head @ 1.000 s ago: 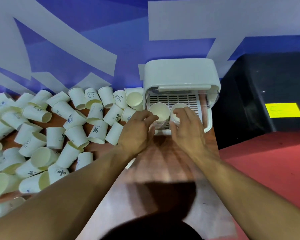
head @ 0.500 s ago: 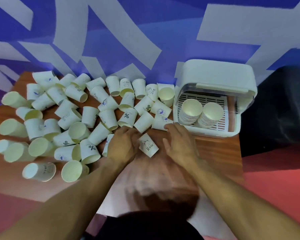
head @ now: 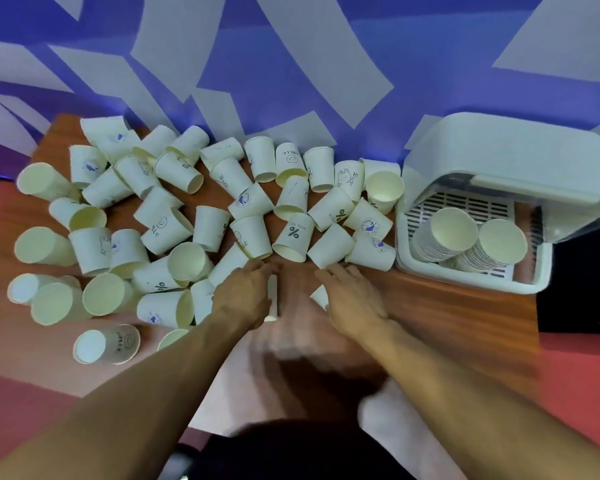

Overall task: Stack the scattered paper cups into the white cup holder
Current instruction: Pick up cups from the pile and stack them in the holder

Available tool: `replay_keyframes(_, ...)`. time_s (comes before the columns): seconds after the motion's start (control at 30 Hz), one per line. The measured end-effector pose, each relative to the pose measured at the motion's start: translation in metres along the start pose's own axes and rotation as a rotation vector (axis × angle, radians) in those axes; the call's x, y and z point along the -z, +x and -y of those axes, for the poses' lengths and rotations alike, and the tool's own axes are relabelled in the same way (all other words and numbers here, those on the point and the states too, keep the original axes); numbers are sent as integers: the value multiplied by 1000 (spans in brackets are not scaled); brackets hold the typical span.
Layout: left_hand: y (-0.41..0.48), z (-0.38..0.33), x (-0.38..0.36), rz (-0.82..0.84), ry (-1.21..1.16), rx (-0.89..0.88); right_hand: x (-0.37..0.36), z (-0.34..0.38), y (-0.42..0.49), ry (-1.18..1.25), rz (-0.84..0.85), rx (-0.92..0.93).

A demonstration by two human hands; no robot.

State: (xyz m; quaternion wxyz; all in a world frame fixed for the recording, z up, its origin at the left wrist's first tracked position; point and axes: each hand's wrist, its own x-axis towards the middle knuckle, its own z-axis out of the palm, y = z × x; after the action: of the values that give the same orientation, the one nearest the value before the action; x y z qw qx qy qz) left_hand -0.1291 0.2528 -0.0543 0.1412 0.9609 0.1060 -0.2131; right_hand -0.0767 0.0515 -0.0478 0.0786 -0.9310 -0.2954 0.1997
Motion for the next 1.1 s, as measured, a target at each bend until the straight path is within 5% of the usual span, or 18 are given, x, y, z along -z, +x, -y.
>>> replay_keyframes(0.4, 14, -4, -5, 189, -80, -9, -3, 1, 7, -1, 79, -124)
replay_keyframes(0.53, 8, -11, -3, 273, 59, -87, -1, -3, -2, 20, 82, -144)
replay_keyframes(0.8, -6, -32, -10, 80, 62, 11, 3, -8, -25, 36, 48, -159)
replay_keyframes(1.1, -6, -56, 3, 33, -304, 66, 19, -13, -42, 34, -106, -184)
